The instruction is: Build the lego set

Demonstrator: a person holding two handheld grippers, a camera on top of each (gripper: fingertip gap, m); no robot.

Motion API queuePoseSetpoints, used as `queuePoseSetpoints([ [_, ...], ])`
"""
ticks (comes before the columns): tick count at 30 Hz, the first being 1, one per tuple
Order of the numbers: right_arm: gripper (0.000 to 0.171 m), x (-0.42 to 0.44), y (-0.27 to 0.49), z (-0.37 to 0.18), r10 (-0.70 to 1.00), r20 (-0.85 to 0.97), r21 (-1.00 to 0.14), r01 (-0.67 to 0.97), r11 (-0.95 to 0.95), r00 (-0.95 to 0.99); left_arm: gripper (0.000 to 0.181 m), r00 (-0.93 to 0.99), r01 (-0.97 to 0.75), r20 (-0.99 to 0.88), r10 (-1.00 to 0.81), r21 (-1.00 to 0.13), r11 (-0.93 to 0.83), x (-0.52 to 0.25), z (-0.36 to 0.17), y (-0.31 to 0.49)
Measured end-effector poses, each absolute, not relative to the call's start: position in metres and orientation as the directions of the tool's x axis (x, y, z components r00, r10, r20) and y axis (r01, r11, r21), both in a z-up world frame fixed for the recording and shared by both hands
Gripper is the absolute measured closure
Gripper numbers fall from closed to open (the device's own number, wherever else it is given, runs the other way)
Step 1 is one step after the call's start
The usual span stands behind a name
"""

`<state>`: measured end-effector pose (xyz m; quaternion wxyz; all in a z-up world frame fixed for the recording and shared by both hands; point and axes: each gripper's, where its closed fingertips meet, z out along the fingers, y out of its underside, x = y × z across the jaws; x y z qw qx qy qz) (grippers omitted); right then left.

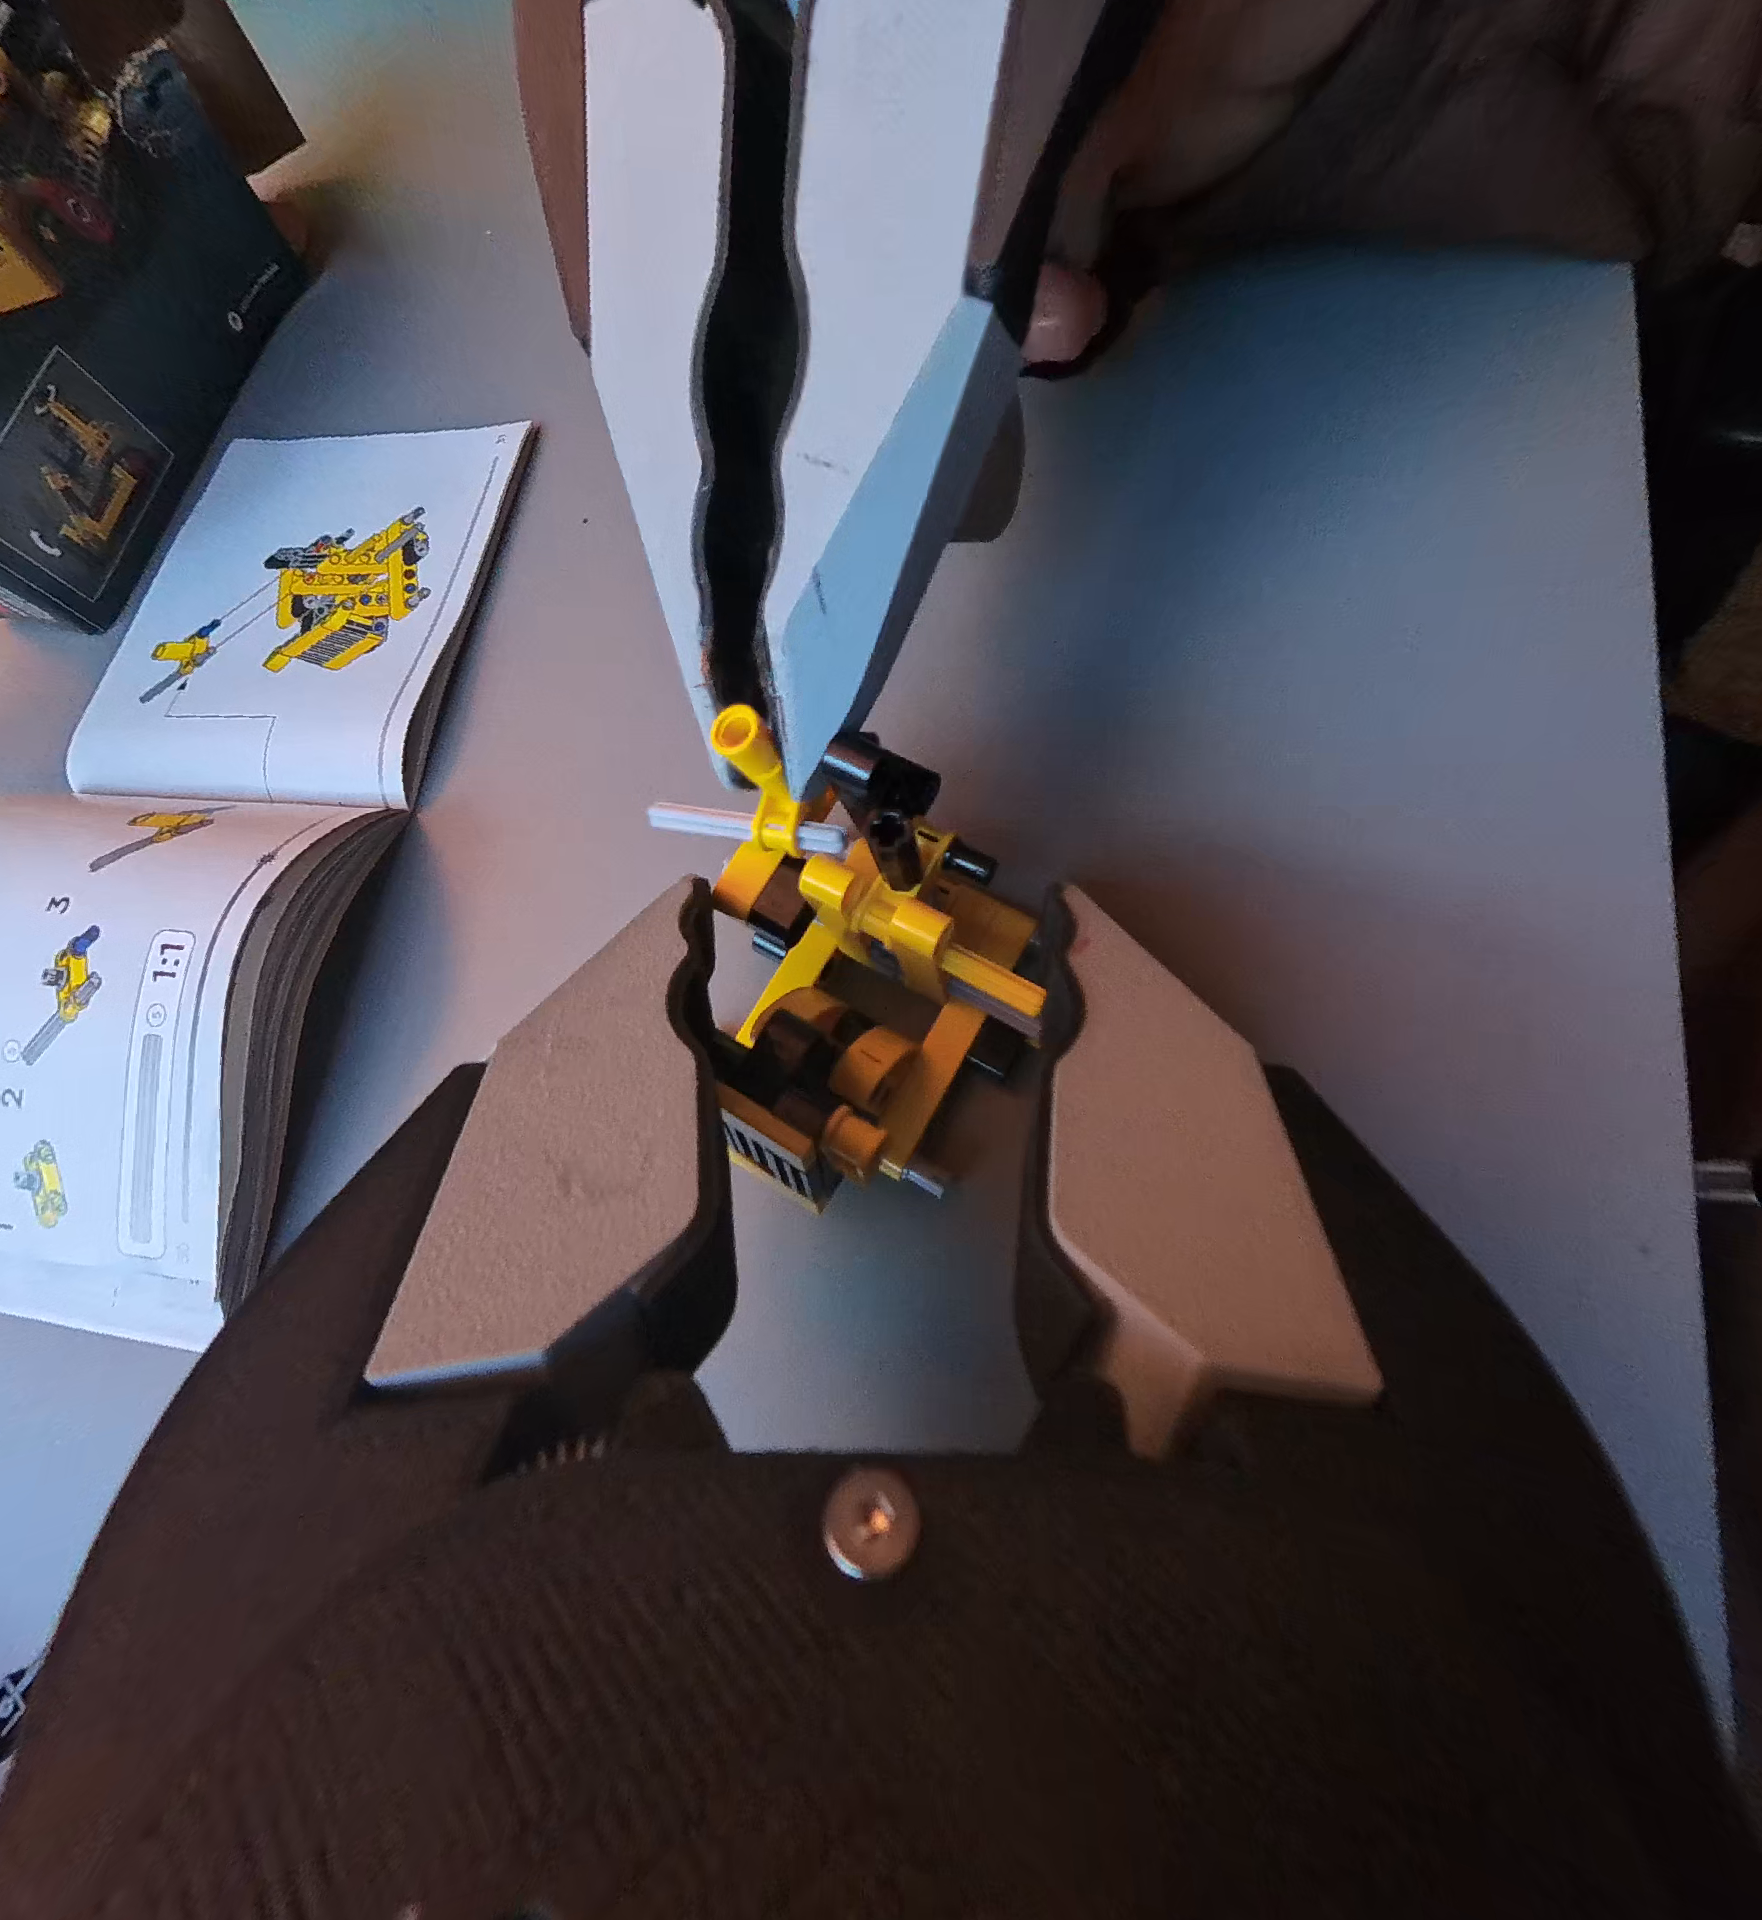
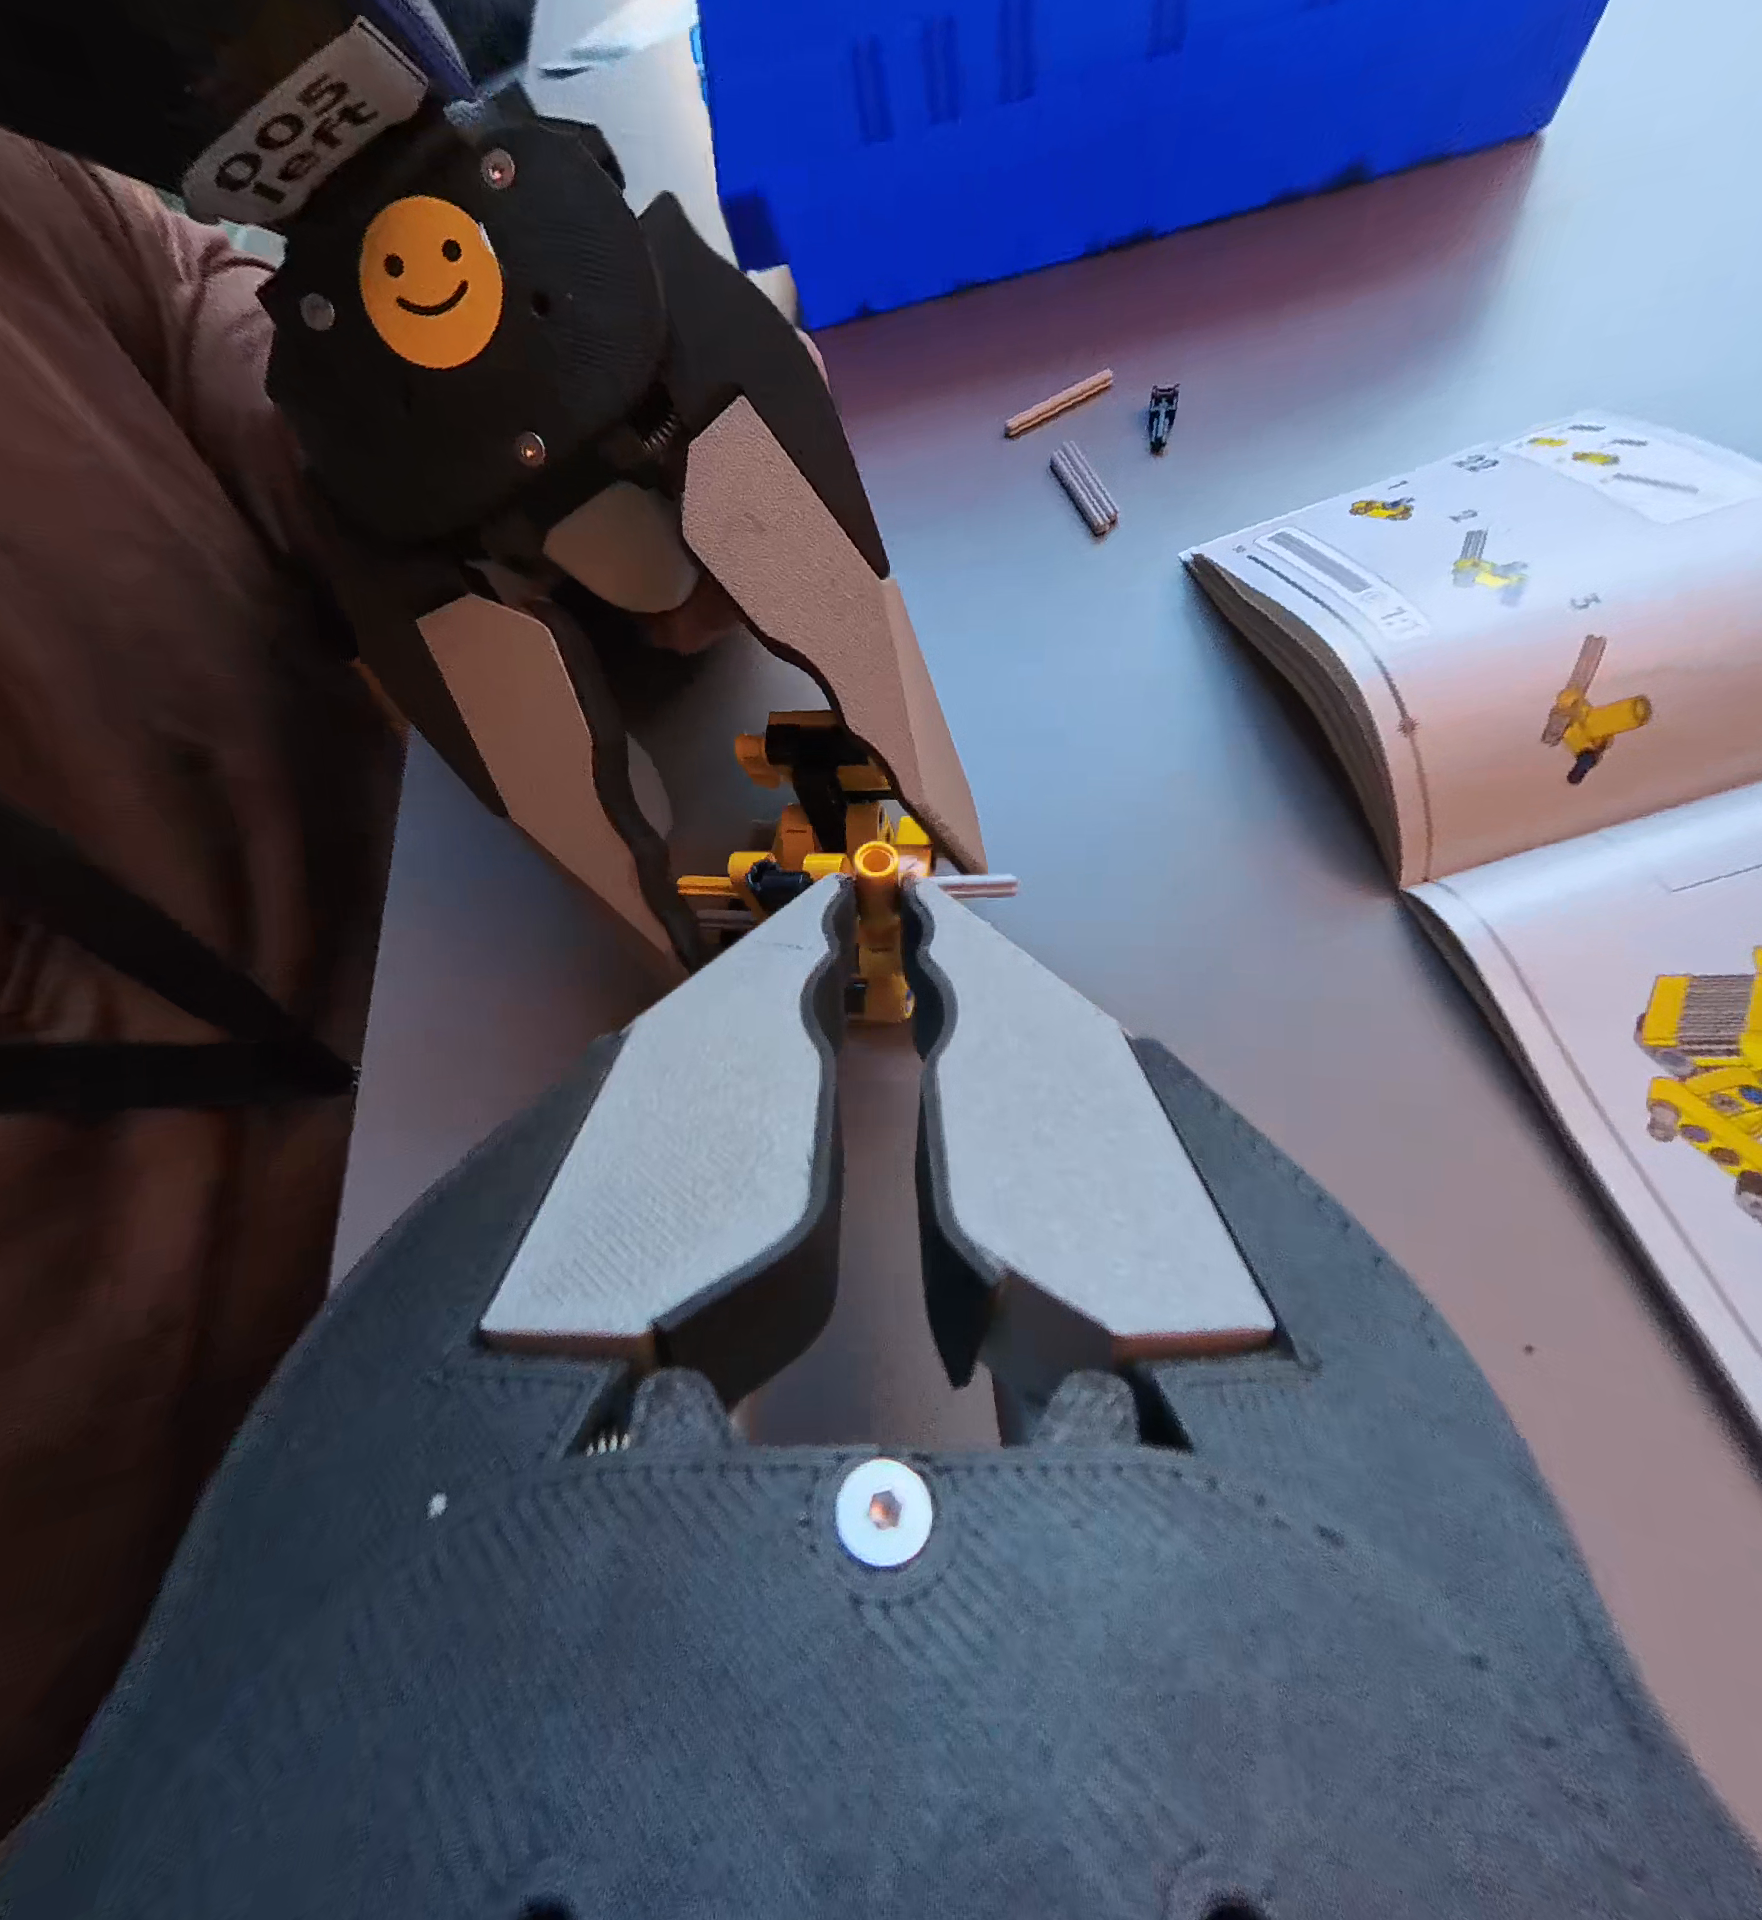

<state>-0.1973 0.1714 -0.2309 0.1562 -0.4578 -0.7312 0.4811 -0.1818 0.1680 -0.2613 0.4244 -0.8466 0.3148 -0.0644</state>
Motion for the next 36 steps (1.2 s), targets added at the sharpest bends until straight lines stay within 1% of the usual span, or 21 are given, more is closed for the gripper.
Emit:
queuePoseSetpoints([
  [1,0.167,-0.196,0.172,-0.231,0.816,-0.226,-0.844,0.525,0.109,-0.532,0.12,0.793,-0.479,-0.159,-0.588,-0.759,-0.441,-0.182,-0.261,0.168],
  [6,0.167,-0.193,0.172,-0.232,0.805,-0.216,-0.859,0.499,0.112,-0.553,0.12,0.79,-0.482,-0.16,-0.592,-0.759,-0.438,-0.181,-0.261,0.168],
  [10,0.167,-0.193,0.173,-0.232,0.8,-0.134,-0.881,0.44,0.175,-0.585,0.121,0.782,-0.497,-0.181,-0.597,-0.759,-0.42,-0.181,-0.26,0.168],
  [14,0.167,-0.197,0.177,-0.23,0.82,0.003,-0.892,0.369,0.26,-0.572,0.122,0.779,-0.495,-0.188,-0.598,-0.771,-0.401,-0.186,-0.254,0.165],
  [18,0.167,-0.199,0.178,-0.213,0.811,0.253,-0.887,0.207,0.412,-0.527,0.128,0.799,-0.413,-0.129,-0.587,-0.827,-0.382,-0.197,-0.229,0.161],
  [20,0.167,-0.2,0.18,-0.204,0.794,0.383,-0.858,0.137,0.495,-0.472,0.137,0.798,-0.35,-0.062,-0.599,-0.858,-0.377,-0.202,-0.213,0.159],
  [22,0.167,-0.199,0.179,-0.197,0.773,0.475,-0.825,0.091,0.557,-0.421,0.145,0.788,-0.257,0.052,-0.614,-0.878,-0.404,-0.205,-0.2,0.159],
  [25,0.167,-0.198,0.176,-0.191,0.747,0.549,-0.79,0.059,0.61,-0.375,0.159,0.754,-0.123,0.263,-0.602,-0.844,-0.522,-0.212,-0.196,0.166],
  [27,0.167,-0.198,0.175,-0.186,0.738,0.583,-0.776,0.038,0.63,-0.34,0.154,0.65,-0.054,0.431,-0.626,-0.796,-0.603,-0.201,-0.194,0.165],
  [30,0.167,-0.196,0.17,-0.184,0.734,0.59,-0.775,0.018,0.632,-0.336,0.156,0.502,0.043,0.597,-0.626,-0.74,-0.672,-0.189,-0.19,0.168],
  [32,0.167,-0.194,0.166,-0.186,0.726,0.593,-0.77,0.017,0.637,-0.348,0.162,0.43,0.1,0.655,-0.622,-0.719,-0.688,-0.186,-0.185,0.171],
  [34,0.167,-0.193,0.164,-0.185,0.723,0.598,-0.769,0.006,0.639,-0.347,0.177,0.434,0.096,0.652,-0.622,-0.72,-0.688,-0.188,-0.189,0.173],
  [36,0.168,-0.193,0.162,-0.187,0.724,0.589,-0.772,0.015,0.636,-0.359,0.177,0.441,0.076,0.649,-0.62,-0.716,-0.694,-0.187,-0.193,0.171],
])
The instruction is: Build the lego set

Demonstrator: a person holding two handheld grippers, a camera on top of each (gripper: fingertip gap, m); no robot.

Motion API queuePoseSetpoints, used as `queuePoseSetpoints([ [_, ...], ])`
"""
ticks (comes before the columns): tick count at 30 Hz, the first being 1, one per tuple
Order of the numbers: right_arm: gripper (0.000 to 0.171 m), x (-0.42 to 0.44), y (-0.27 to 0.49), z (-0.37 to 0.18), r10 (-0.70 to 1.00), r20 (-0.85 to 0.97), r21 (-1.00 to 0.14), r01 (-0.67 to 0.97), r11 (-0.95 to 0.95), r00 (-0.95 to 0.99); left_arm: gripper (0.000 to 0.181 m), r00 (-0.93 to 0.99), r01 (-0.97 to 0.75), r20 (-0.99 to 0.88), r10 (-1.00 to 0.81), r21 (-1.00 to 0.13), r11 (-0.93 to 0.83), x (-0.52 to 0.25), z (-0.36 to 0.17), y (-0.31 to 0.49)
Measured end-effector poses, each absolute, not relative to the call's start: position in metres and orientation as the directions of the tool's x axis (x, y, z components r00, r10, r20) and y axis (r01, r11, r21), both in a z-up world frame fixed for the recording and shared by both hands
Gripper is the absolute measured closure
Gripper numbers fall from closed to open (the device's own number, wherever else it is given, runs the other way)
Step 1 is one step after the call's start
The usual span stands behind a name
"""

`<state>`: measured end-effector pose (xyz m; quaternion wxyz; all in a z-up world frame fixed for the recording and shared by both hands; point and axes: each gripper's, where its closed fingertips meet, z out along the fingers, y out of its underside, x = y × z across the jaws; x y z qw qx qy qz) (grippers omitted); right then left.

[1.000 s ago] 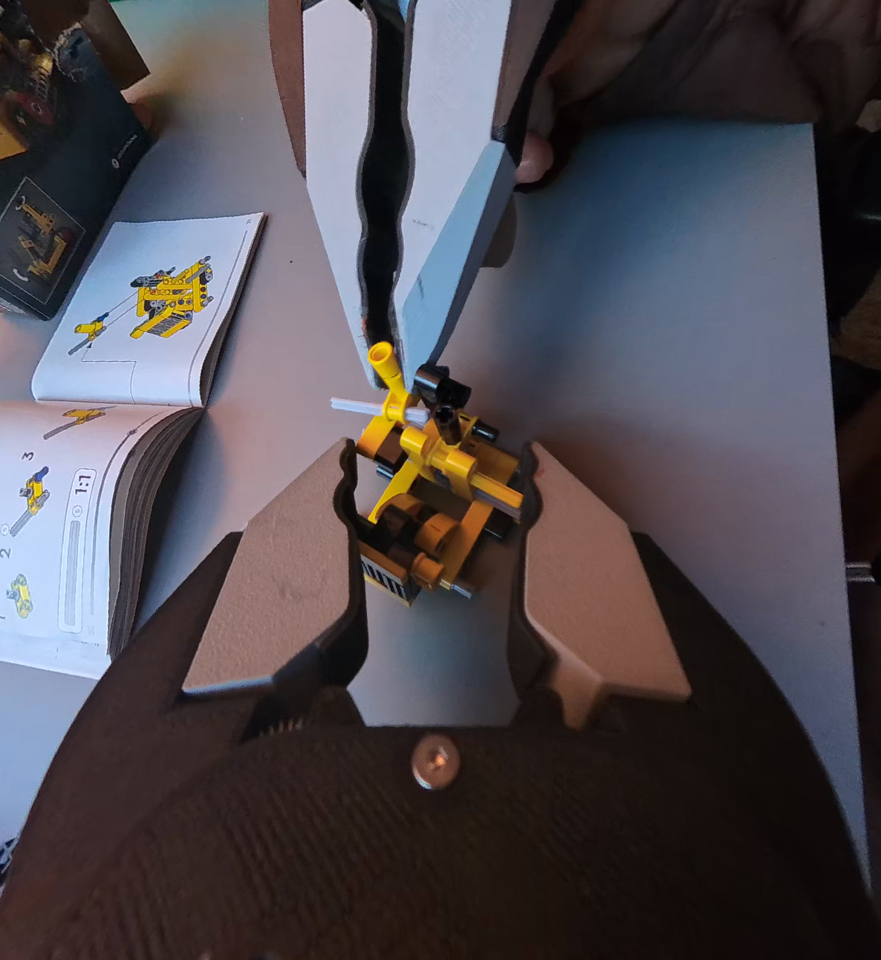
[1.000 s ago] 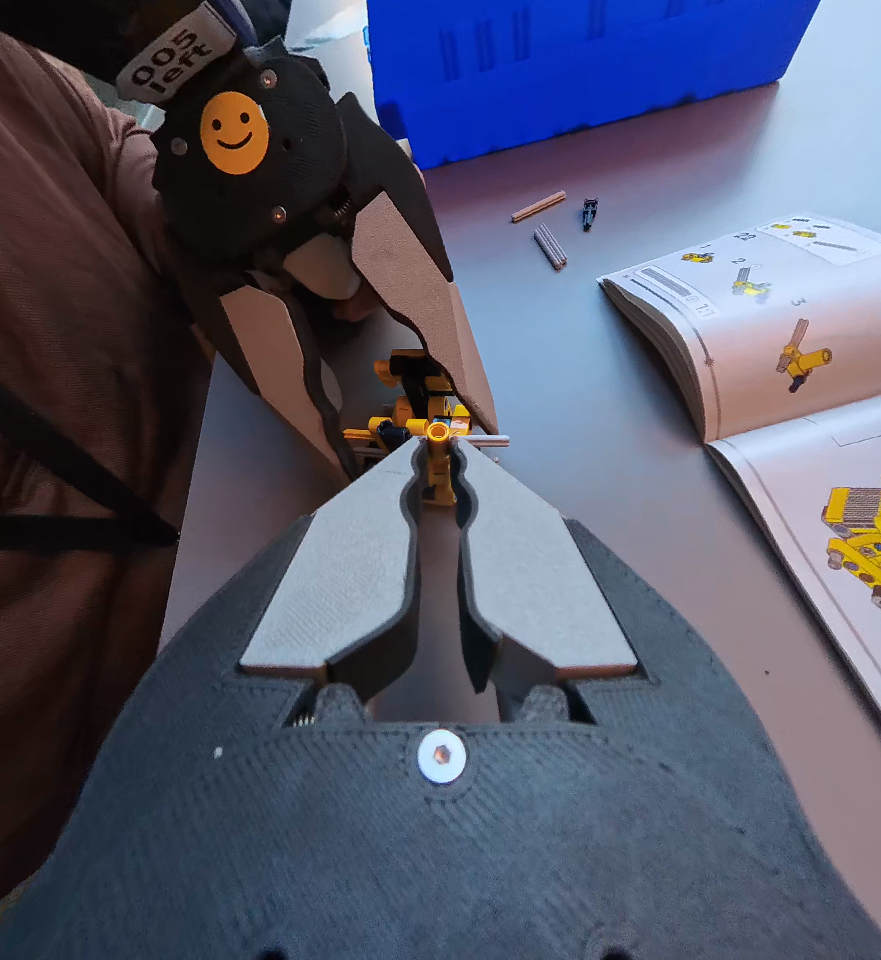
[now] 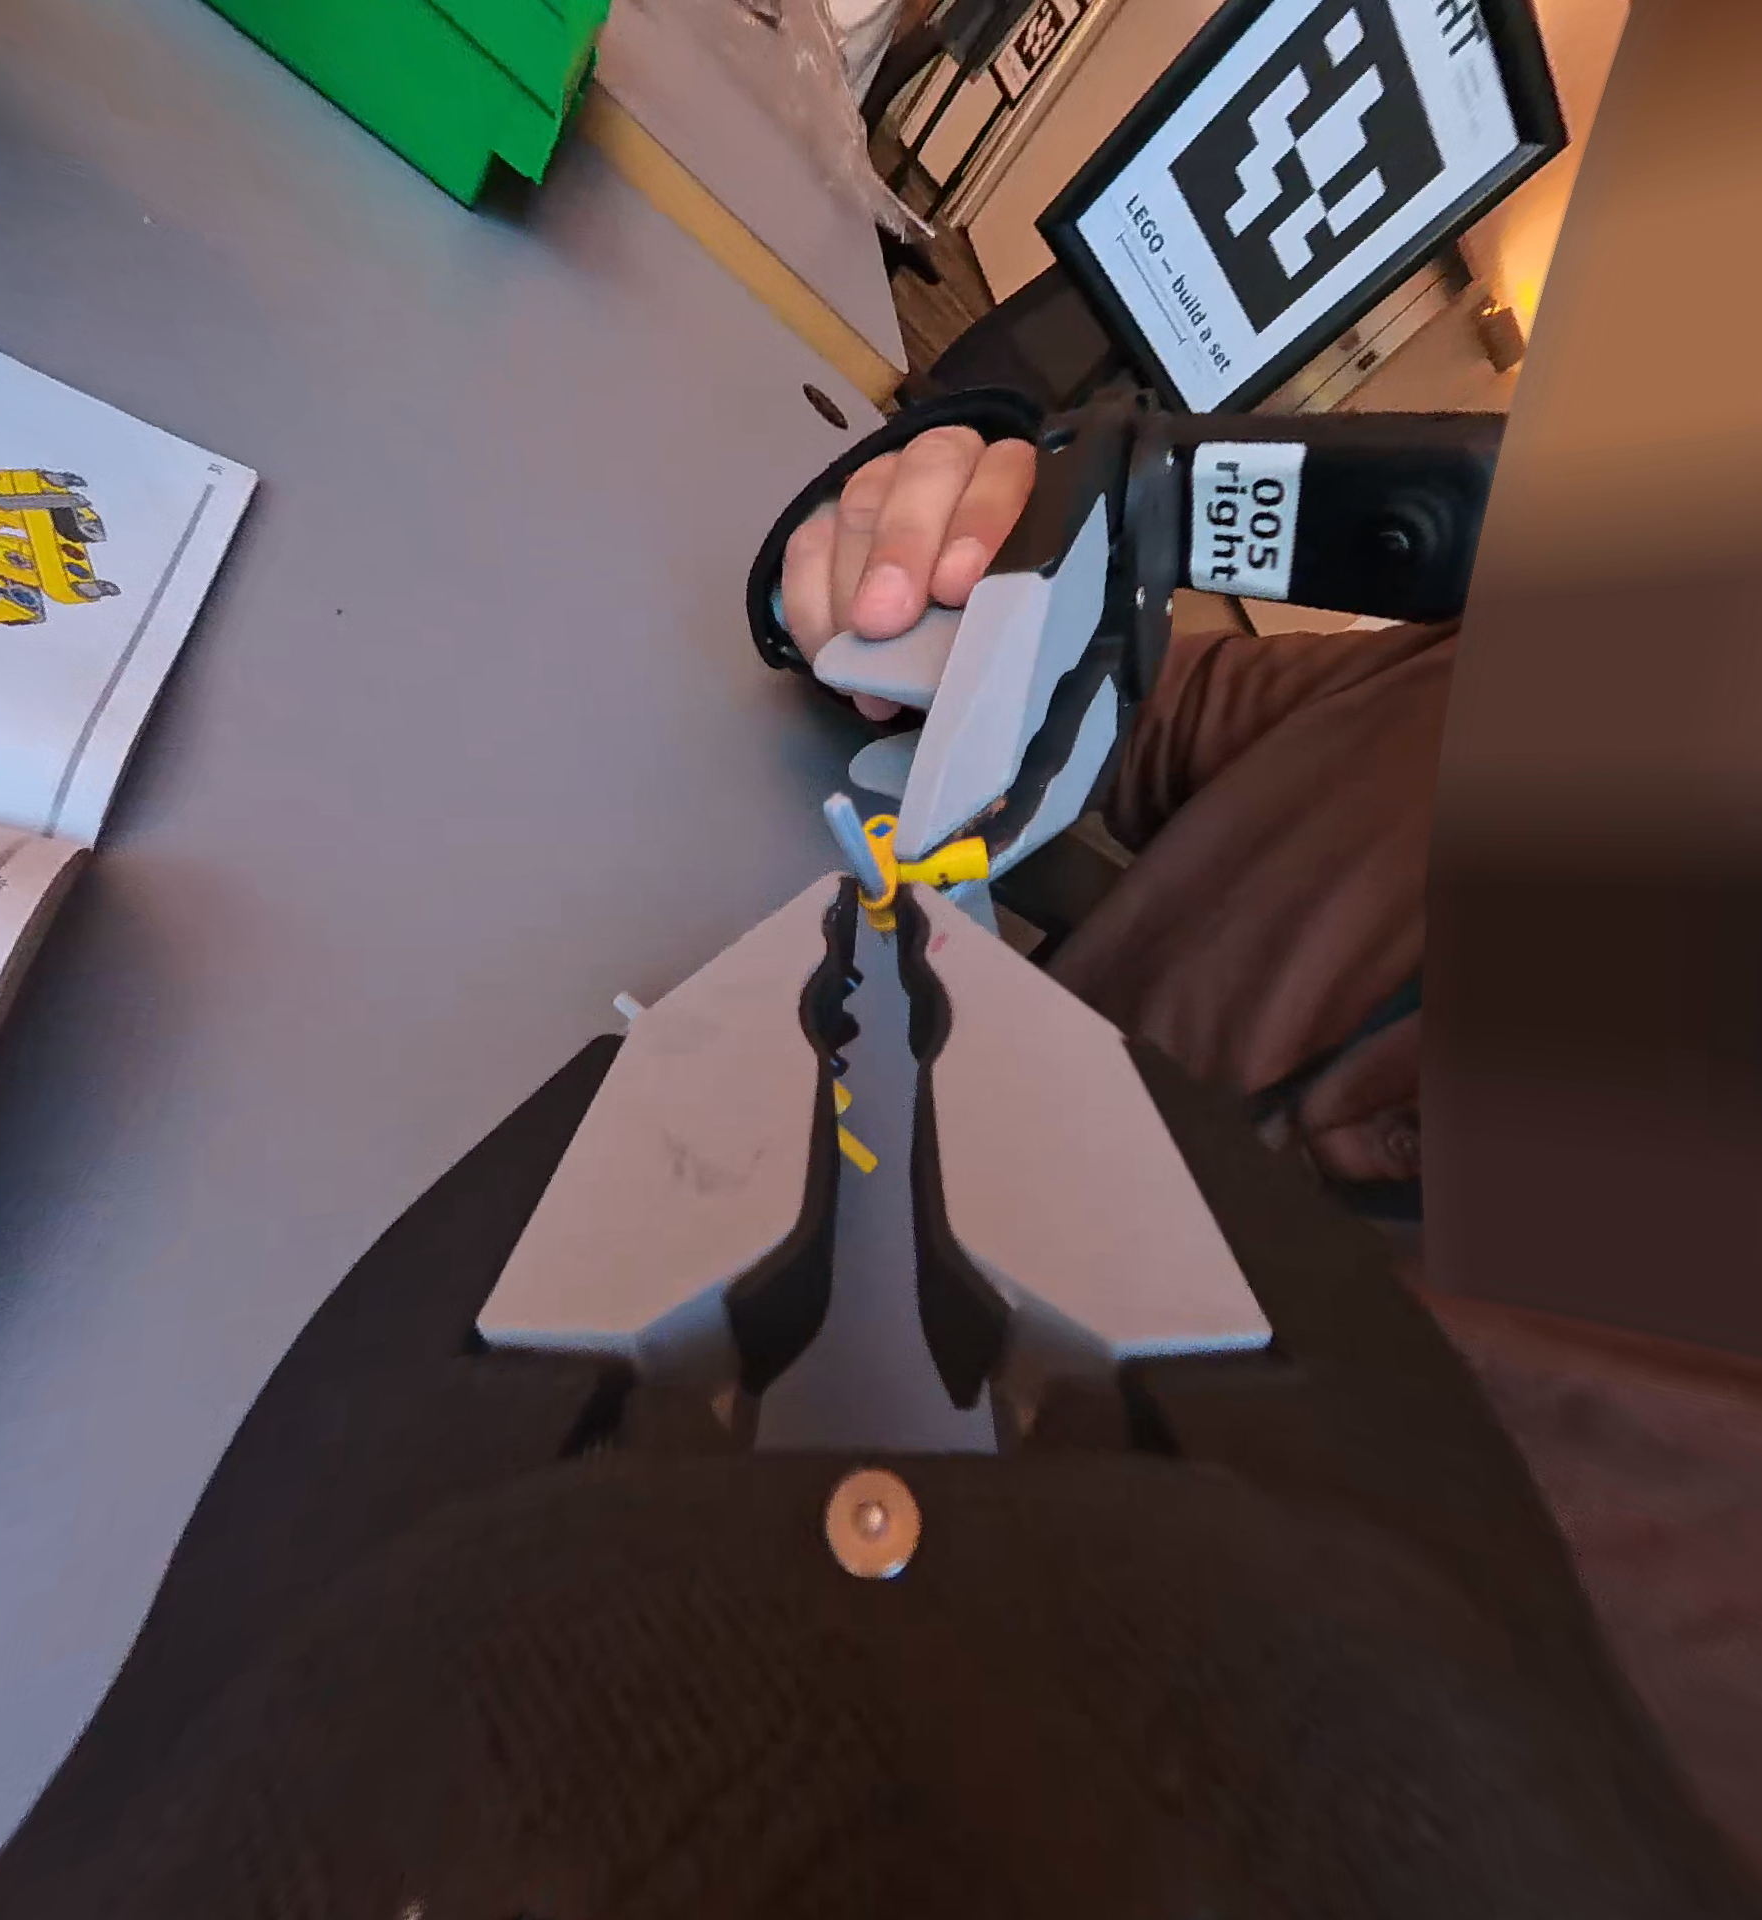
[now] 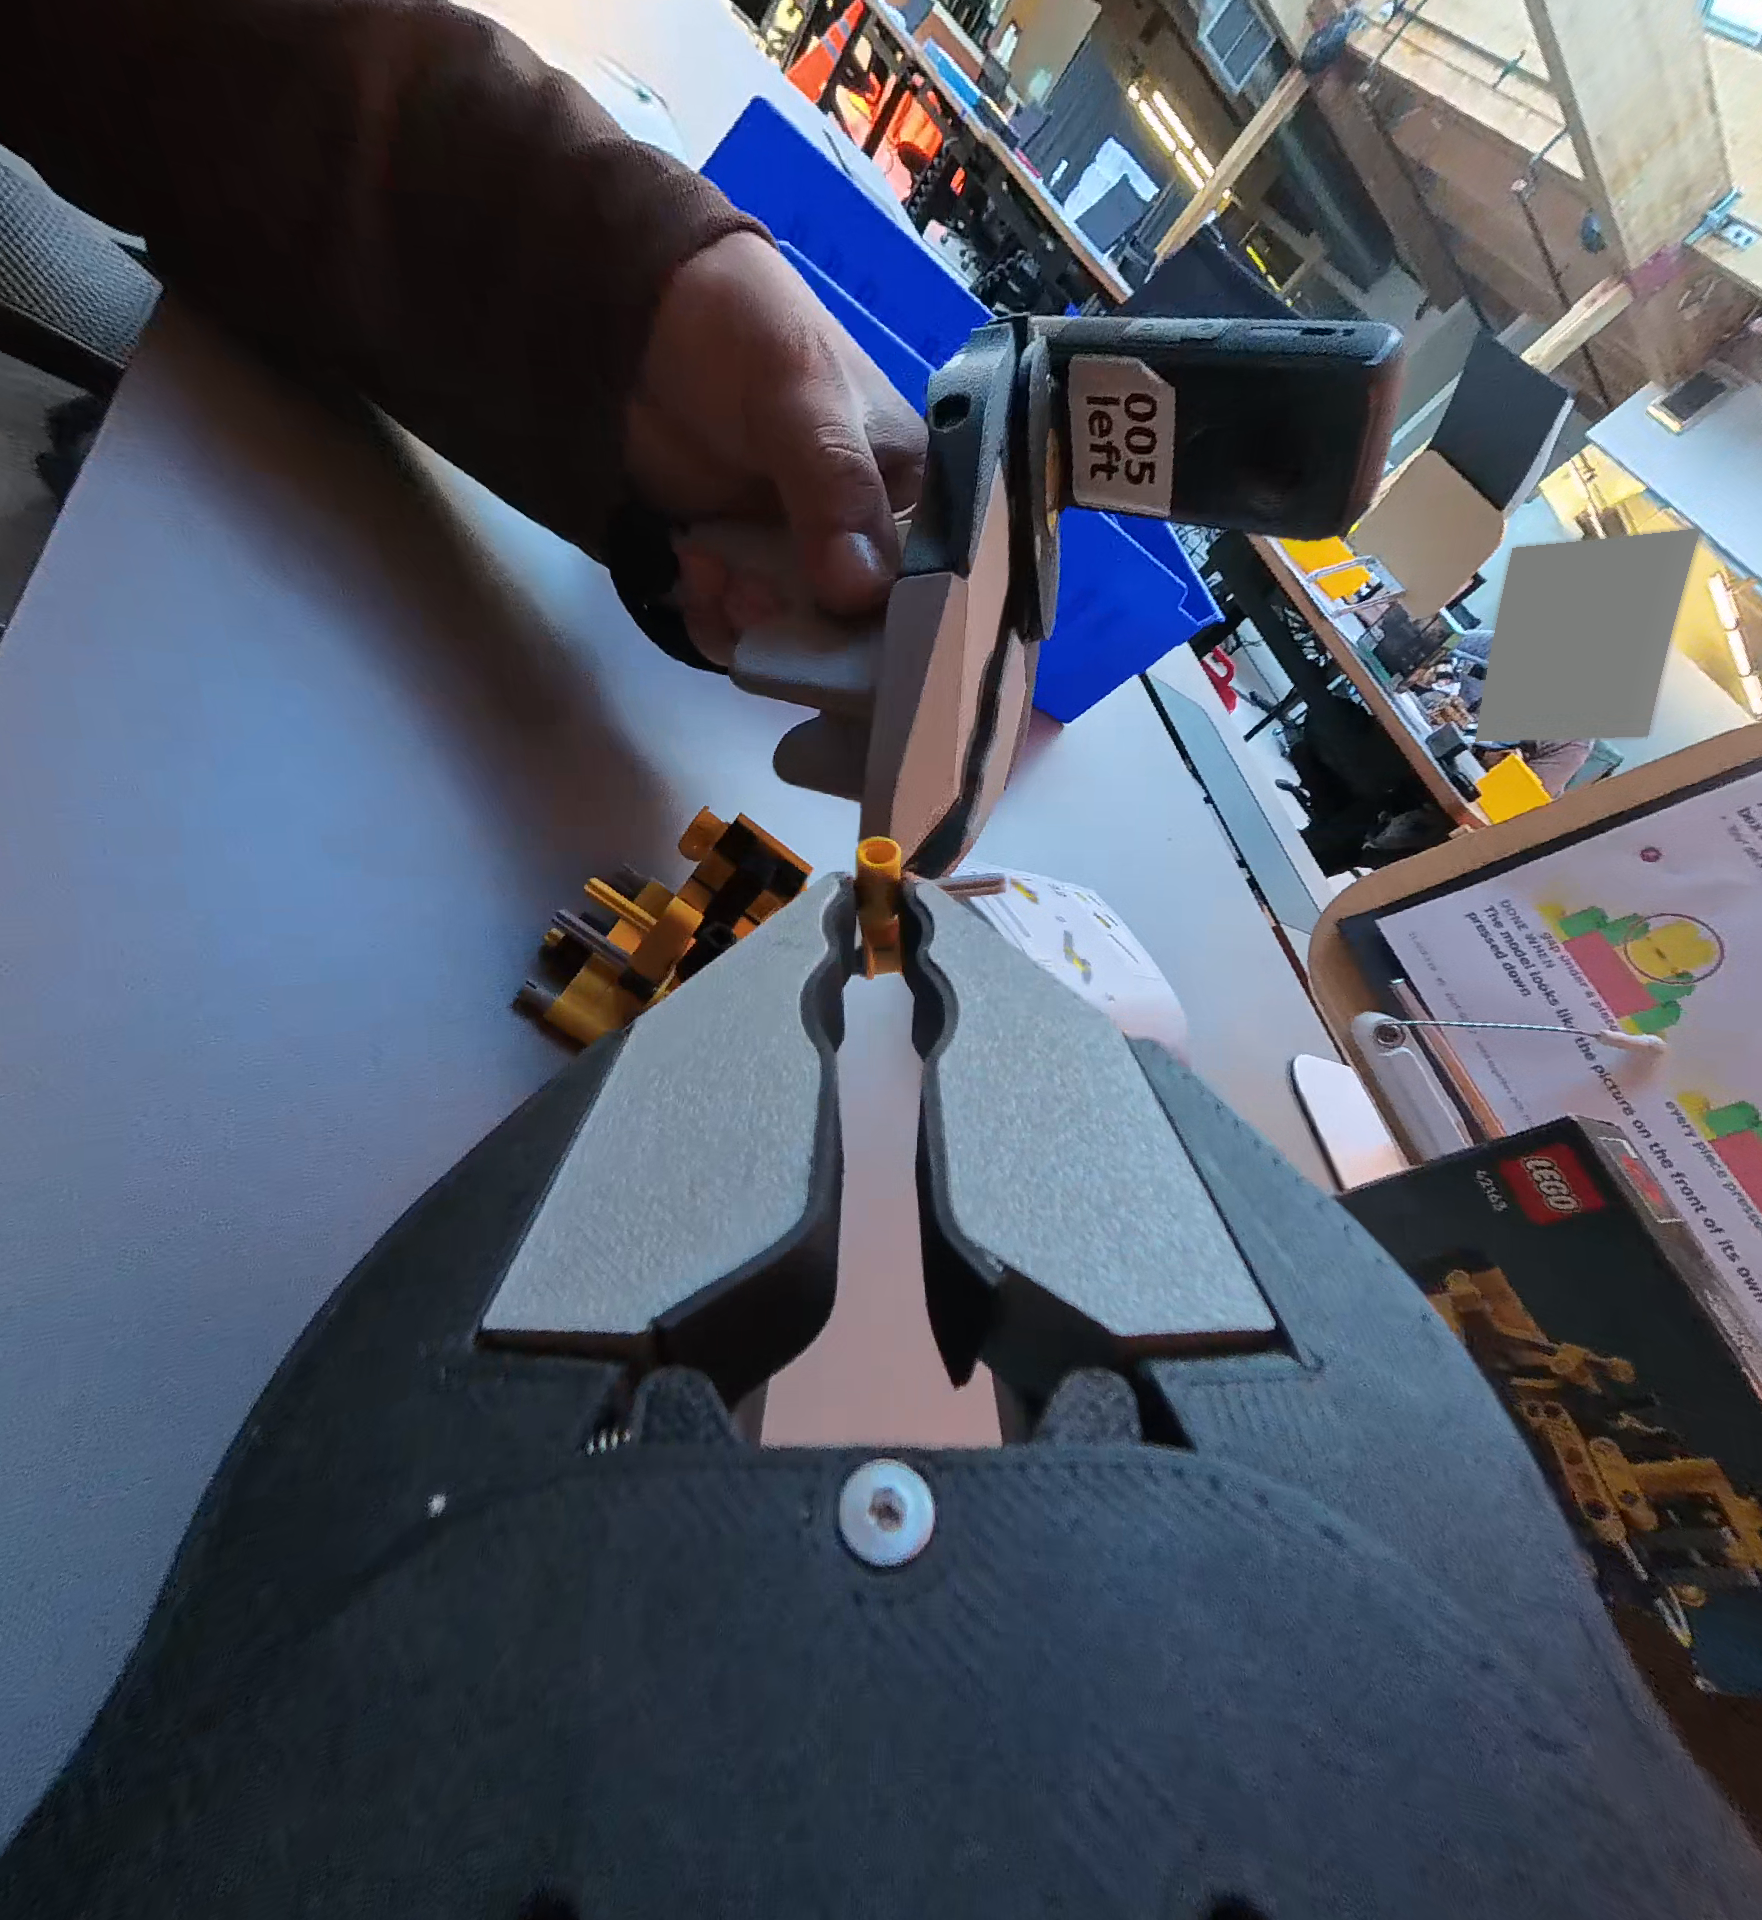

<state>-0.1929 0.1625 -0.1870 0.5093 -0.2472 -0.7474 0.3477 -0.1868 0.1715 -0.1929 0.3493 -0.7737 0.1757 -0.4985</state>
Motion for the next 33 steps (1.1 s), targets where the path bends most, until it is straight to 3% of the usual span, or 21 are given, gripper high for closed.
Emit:
queuePoseSetpoints([
  [5,0.167,-0.193,0.162,-0.188,0.732,0.571,-0.784,0.02,0.621,-0.371,0.177,0.408,0.079,0.675,-0.615,-0.697,-0.713,-0.185,-0.194,0.173],
  [8,0.149,-0.188,0.159,-0.201,0.717,0.521,-0.79,0.057,0.611,-0.463,0.177,0.401,-0.058,0.663,-0.631,-0.67,-0.74,-0.184,-0.206,0.163],
  [11,0.131,-0.179,0.157,-0.199,0.734,0.389,-0.856,0.075,0.511,-0.557,0.177,0.327,-0.252,0.708,-0.626,-0.573,-0.78,-0.178,-0.217,0.145],
  [16,0.131,-0.16,0.144,-0.203,0.657,0.311,-0.878,0.056,0.475,-0.687,0.177,0.204,-0.447,0.782,-0.589,-0.461,-0.767,-0.165,-0.219,0.132],
  [20,0.125,-0.157,0.133,-0.207,0.612,0.36,-0.851,0.021,0.525,-0.705,0.176,0.2,-0.532,0.805,-0.558,-0.39,-0.752,-0.159,-0.22,0.129],
  [24,0.142,-0.158,0.13,-0.209,0.595,0.417,-0.82,-0.001,0.572,-0.687,0.176,0.164,-0.527,0.84,-0.517,-0.368,-0.766,-0.153,-0.213,0.133],
  [28,0.142,-0.16,0.136,-0.208,0.617,0.445,-0.807,0.009,0.591,-0.649,0.177,0.179,-0.489,0.83,-0.529,-0.391,-0.779,-0.153,-0.211,0.141],
  [33,0.149,-0.167,0.147,-0.201,0.657,0.489,-0.796,0.015,0.606,-0.574,0.176,0.19,-0.324,0.831,-0.523,-0.45,-0.832,-0.158,-0.199,0.157],
])
